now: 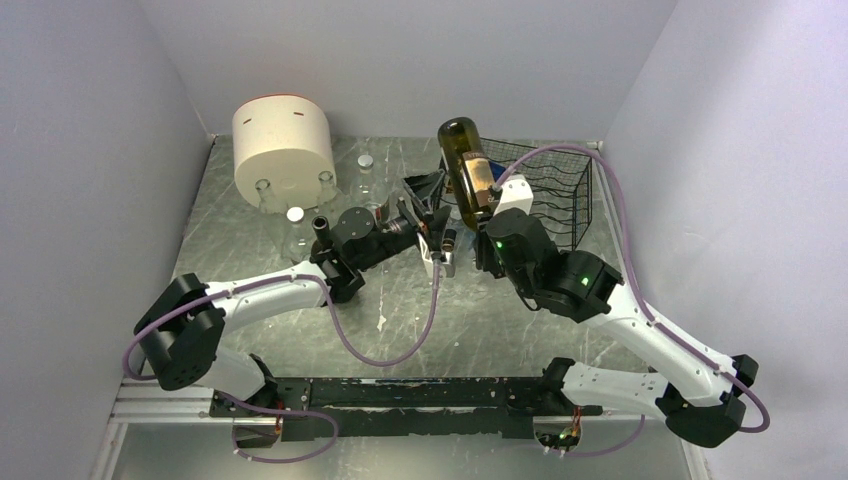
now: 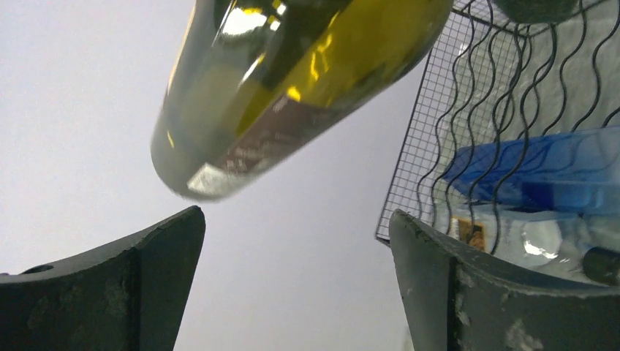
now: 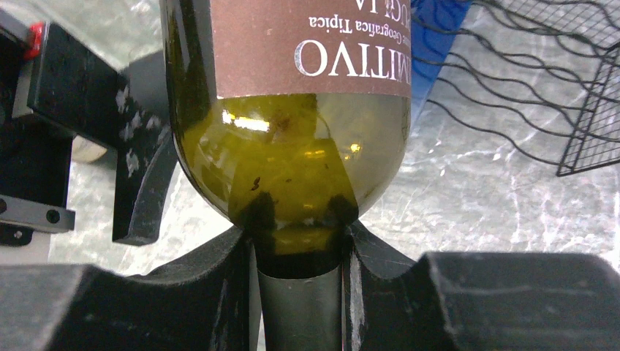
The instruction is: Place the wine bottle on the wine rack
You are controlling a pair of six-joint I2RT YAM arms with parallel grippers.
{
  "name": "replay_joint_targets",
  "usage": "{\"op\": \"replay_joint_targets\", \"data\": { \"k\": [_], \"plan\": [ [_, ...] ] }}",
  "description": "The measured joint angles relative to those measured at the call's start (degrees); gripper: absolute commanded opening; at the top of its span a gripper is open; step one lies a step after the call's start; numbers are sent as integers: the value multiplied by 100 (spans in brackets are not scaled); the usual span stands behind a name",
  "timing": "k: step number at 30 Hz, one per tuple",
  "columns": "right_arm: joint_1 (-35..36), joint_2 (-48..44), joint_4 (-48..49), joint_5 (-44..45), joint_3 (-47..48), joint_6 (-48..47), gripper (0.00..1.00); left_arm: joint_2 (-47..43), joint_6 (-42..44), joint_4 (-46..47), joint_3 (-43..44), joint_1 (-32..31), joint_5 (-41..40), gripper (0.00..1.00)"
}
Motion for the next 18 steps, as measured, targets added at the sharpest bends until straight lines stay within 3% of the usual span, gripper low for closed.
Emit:
{"op": "replay_joint_targets", "data": {
  "k": [5,10,13,18],
  "plan": [
    [0,-247,0,282,-142,251,0,-55,-1097,63,-9,0,-297,97],
    [-4,-457,-136,463,-483,654,0,-308,-2979,-149,127,-4,-848,98],
    [-57,-424,-302,452,-654,916,0,-581,-4371,-619,284,-4,-1198,97],
    [-402,-321,-557,28,-756,1268,0,-809,-6430,-2236,999,-4,-1591,96]
  ]
}}
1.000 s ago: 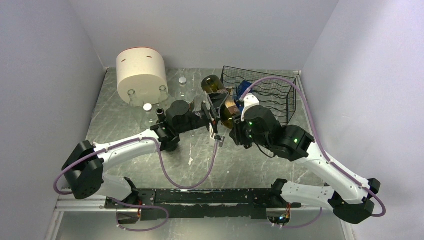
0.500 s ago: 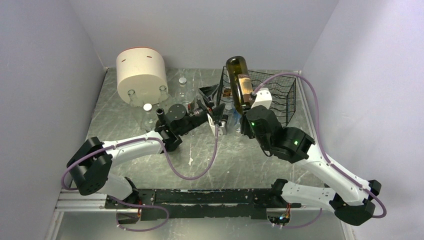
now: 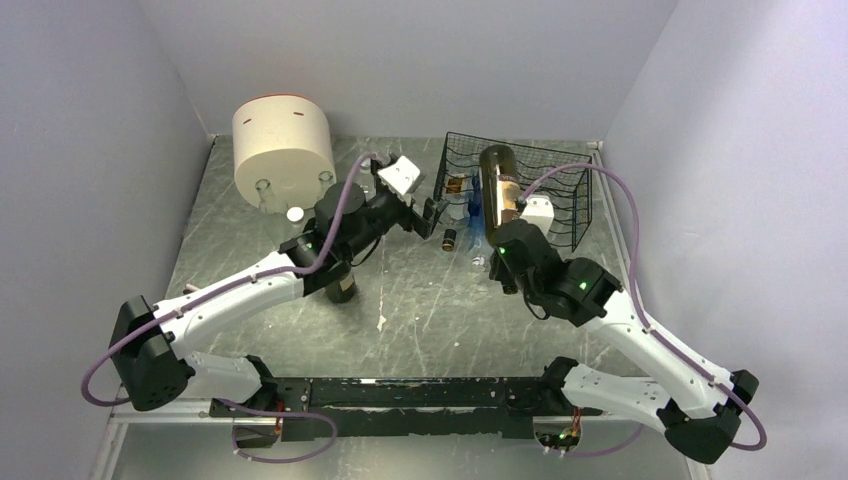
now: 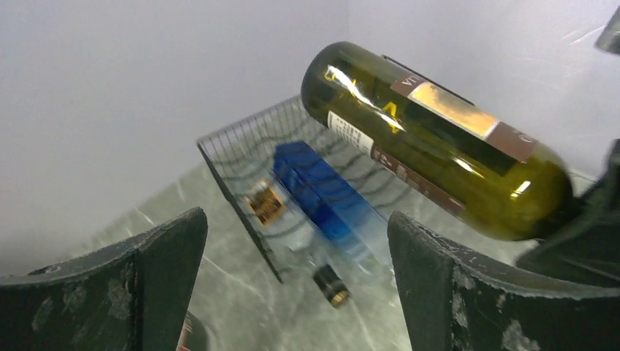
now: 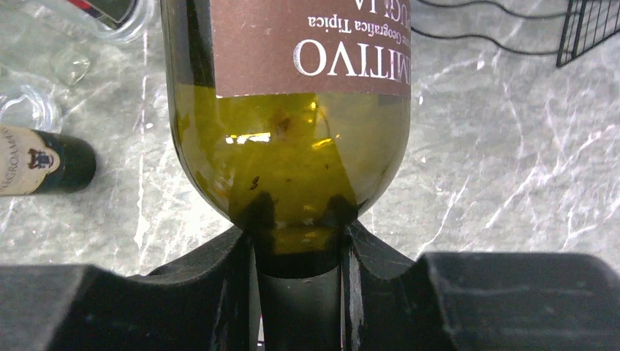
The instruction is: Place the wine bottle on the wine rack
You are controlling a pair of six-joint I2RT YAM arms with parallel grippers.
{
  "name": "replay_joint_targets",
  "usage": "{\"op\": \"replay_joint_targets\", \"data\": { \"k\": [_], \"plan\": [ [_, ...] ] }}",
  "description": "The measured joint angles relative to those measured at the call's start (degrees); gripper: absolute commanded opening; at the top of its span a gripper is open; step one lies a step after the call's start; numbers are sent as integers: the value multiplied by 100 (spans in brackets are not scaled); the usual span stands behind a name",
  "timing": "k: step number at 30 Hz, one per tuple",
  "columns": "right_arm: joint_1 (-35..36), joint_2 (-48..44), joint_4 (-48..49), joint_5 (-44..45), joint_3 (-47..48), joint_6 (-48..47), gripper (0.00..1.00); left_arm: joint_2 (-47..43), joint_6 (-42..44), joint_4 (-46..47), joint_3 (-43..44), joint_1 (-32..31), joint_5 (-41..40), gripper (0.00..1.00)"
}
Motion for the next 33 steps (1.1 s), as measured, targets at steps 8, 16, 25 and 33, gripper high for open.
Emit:
{"op": "replay_joint_targets", "data": {
  "k": [8,16,25,33],
  "plan": [
    [-1543,11,-225,-1193,-385,81,0,-278,-1705,-1768,68,0,-74,96],
    [-1679,-37,-896,-1622,-420,229,0,-743,-2039,-2203,-393,0,-42,95],
    [-1687,-243,-1445,-1633,-498,640,0,-1051,-2033,-2691,-236,0,262,94],
    [-1694,9,-1401,-1639,-1047,859,0,-1576,-2035,-2682,-221,0,745,93]
  ]
}}
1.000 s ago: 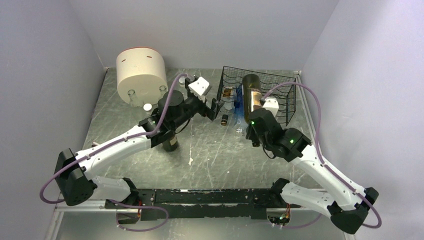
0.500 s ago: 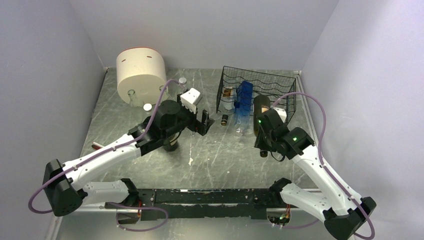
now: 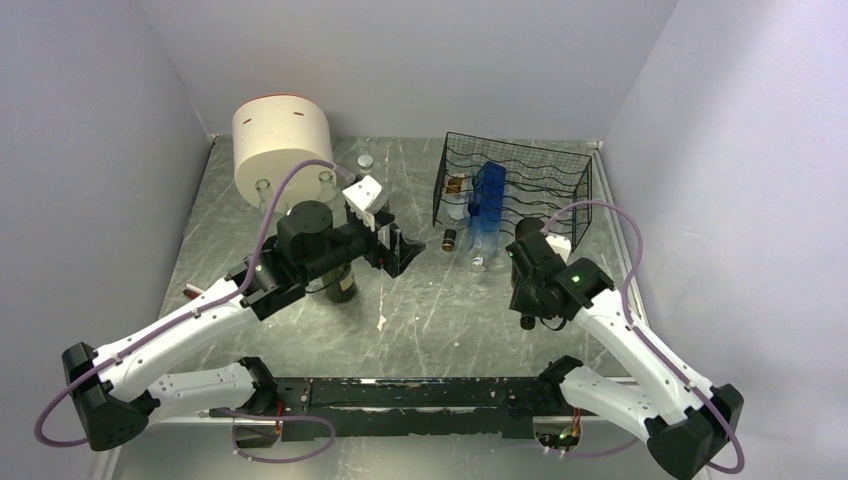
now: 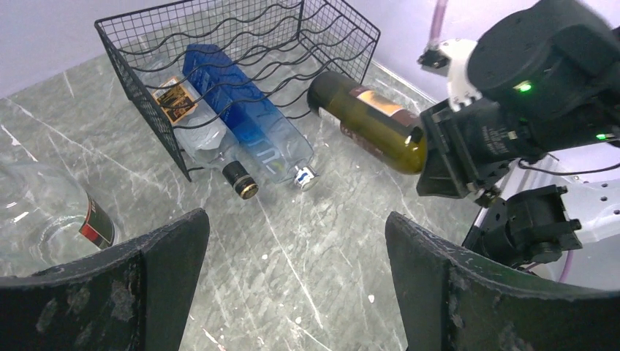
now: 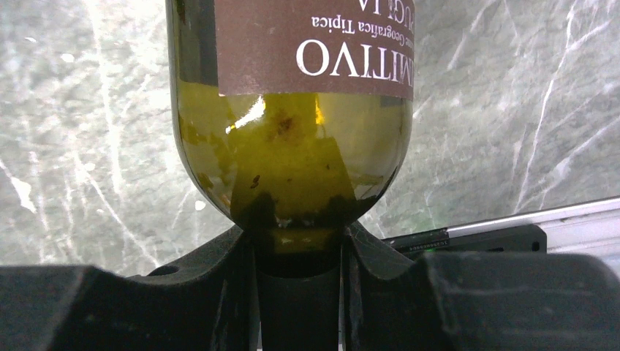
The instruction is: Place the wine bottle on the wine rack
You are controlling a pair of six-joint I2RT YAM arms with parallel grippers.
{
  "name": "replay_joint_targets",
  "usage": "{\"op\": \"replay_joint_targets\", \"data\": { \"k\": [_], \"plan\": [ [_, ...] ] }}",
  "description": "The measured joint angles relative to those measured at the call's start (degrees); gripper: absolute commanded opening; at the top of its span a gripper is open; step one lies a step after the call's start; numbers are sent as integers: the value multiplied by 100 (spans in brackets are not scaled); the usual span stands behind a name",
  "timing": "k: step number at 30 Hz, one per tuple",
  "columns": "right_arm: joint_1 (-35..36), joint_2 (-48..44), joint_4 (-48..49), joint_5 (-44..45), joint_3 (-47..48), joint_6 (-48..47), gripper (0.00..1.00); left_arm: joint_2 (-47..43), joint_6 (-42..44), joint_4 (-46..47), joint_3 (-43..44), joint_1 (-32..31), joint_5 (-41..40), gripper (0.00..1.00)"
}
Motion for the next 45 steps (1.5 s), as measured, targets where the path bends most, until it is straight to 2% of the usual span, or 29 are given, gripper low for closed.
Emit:
{"op": "replay_joint_targets", "data": {
  "k": [8,22,34,37,45],
  "plan": [
    [-195,501,715,-9,-323,-149,0,-188,-15,-50,2,0,157,93],
    [-1121,962,2188,-199,-754,-997,0,-588,-46,-116,109,0,450,94],
    [-1751,1805,3932,-367,-994,-2155,1,-564,-68,-247,264,0,555,94],
    [-1904,2103,4413,-450,-992,-2317,4,-564,-70,-249,269,0,557,93],
    [-2050,2857,5709,-470,-992,-2505,3,-520,-70,-315,297,0,595,93]
  ]
}}
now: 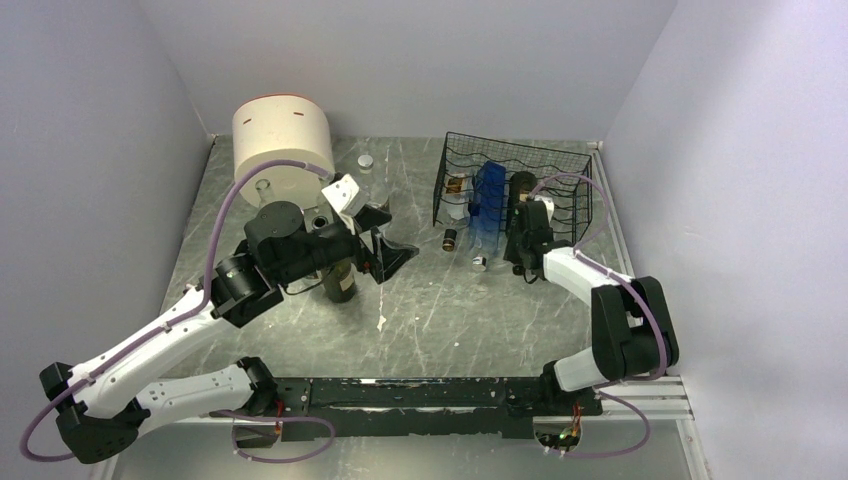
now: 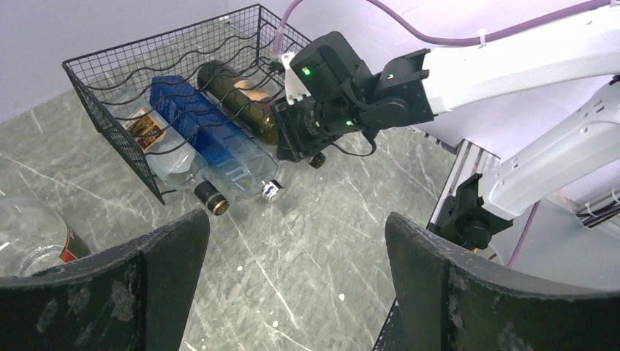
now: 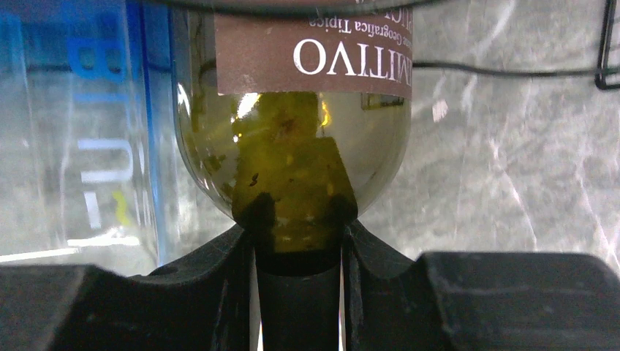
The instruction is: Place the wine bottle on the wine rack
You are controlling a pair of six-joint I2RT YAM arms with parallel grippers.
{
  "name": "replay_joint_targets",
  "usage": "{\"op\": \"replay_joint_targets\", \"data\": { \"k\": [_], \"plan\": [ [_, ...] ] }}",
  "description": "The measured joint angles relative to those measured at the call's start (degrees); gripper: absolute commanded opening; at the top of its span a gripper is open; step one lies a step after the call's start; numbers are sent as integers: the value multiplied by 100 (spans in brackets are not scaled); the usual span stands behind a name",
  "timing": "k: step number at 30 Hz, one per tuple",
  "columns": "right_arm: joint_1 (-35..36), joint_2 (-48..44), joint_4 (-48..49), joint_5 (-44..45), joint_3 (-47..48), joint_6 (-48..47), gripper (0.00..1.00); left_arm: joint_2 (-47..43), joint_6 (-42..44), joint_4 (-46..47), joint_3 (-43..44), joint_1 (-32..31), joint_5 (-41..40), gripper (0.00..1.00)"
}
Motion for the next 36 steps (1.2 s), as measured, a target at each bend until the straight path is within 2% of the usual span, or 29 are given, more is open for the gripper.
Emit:
{"op": "replay_joint_targets", "data": {
  "k": [8,19,21,26,29,32,36],
  "plan": [
    [-131,483,741,17,96,-197,8,9,0,-24,4,0,2,93],
    [-350,758,699,-42,256,-396,29,85,-2,-72,94,0,2,93],
    [-378,850,697,-85,308,-433,35,116,-2,-83,118,0,4,93],
    [-409,962,710,-136,490,-490,59,170,0,-149,170,0,7,93],
    [-422,962,715,-114,597,-507,69,170,0,-153,197,0,9,93],
    [-435,949,713,-63,634,-501,74,170,0,-166,203,0,7,93],
    [-435,804,706,17,651,-485,76,173,0,-227,236,0,7,93]
  ]
}}
